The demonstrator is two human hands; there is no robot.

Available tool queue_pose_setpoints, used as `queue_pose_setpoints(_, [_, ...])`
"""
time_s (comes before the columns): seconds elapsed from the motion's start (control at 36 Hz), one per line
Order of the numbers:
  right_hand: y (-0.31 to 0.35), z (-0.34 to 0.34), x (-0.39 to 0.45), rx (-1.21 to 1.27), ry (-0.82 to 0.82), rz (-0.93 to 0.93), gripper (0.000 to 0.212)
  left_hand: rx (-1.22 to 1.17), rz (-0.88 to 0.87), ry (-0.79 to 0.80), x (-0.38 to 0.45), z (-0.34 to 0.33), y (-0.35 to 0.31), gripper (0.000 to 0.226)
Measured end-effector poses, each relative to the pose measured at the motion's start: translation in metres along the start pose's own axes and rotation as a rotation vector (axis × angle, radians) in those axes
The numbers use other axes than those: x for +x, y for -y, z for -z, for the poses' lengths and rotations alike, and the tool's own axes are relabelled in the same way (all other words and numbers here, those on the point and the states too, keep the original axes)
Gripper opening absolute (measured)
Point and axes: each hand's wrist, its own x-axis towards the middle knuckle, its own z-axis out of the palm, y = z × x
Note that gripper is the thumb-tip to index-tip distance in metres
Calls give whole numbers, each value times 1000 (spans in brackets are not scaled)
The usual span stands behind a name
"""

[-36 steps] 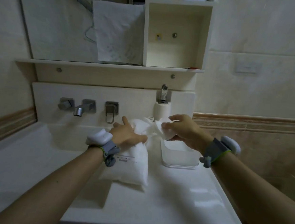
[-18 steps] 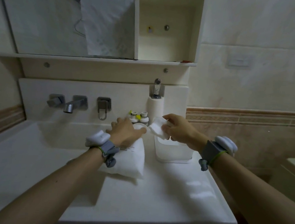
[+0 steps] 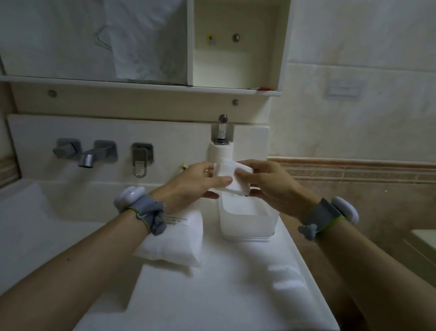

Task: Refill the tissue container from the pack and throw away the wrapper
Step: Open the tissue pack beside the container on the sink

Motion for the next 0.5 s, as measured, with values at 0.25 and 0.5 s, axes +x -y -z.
queue_pose_setpoints(0.25, [3, 22, 19, -239, 59, -45, 41, 100, -51, -124, 17, -5, -4, 28])
queue_pose_setpoints(0.5, [8, 25, 39, -1028, -88, 270, 29, 171, -71, -152, 44, -12, 3, 21])
